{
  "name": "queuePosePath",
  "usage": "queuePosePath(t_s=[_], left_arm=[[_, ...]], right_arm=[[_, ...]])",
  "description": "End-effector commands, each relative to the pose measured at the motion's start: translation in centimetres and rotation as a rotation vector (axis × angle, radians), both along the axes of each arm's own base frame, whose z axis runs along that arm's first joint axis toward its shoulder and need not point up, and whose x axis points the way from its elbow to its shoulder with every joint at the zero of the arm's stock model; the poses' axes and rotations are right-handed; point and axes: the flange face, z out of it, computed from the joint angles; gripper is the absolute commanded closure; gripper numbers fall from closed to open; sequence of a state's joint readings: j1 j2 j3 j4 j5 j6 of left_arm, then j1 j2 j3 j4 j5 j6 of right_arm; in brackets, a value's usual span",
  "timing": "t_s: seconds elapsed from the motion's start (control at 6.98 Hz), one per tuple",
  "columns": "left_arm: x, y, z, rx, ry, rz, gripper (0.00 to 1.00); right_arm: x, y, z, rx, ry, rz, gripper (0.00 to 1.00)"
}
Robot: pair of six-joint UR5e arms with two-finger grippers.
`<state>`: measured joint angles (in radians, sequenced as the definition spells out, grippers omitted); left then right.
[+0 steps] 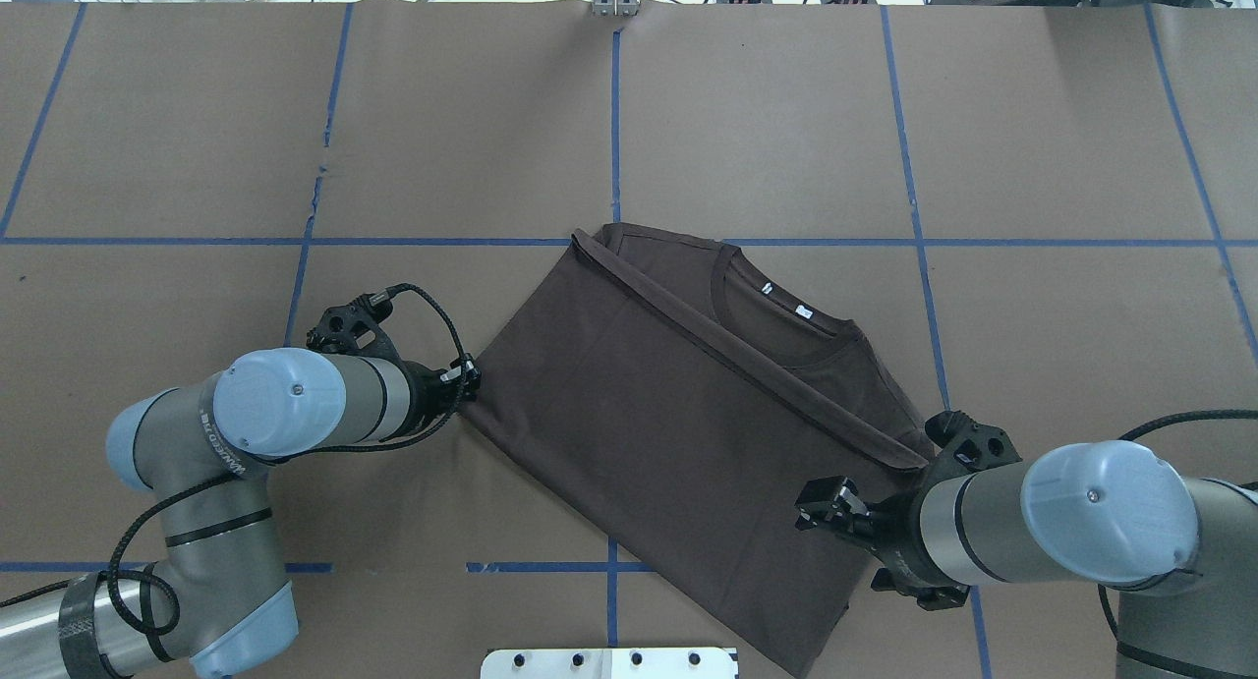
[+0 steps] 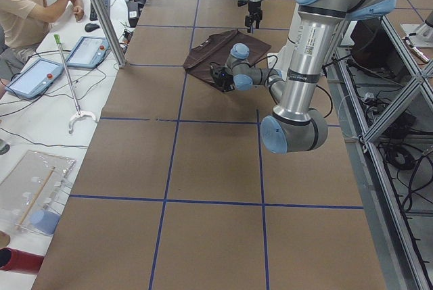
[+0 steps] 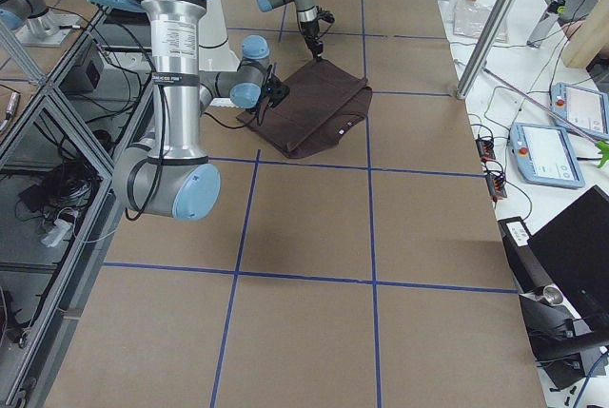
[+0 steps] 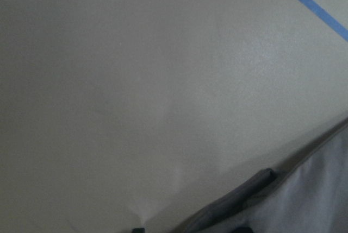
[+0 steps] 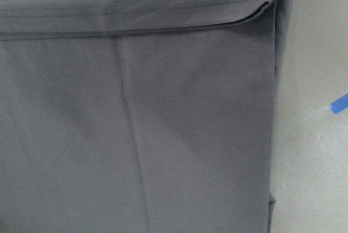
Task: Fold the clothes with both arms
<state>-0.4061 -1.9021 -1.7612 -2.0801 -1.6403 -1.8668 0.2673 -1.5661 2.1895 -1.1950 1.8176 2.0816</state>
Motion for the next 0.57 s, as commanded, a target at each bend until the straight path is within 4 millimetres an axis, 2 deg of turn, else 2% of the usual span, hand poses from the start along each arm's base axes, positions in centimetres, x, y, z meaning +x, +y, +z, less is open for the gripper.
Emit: queuePosePath(t_s=[0.0, 0.14, 0.29, 0.43], left_arm=[[-1.2, 0.5, -1.7, -0.006, -0.053, 0.007, 1.00], [-1.3, 0.0, -0.9, 0.007, -0.107, 0.017, 1.00], [-2.2, -1.7, -0.9, 0.094, -0.143, 0.021, 1.00], [-3.1, -4.6, -2.3, 0.159, -0.151, 0.003, 1.00]], right_arm=[[0.1, 0.0, 0.0, 0.000, -0.001, 0.001, 0.00], [0.2, -0.2, -0.1, 0.001, -0.002, 0.004, 0.00], [0.1, -0.3, -0.3, 0.004, -0.006, 0.013, 0.00], [-0.1, -0.4, -0.6, 0.013, -0.014, 0.020, 0.00]])
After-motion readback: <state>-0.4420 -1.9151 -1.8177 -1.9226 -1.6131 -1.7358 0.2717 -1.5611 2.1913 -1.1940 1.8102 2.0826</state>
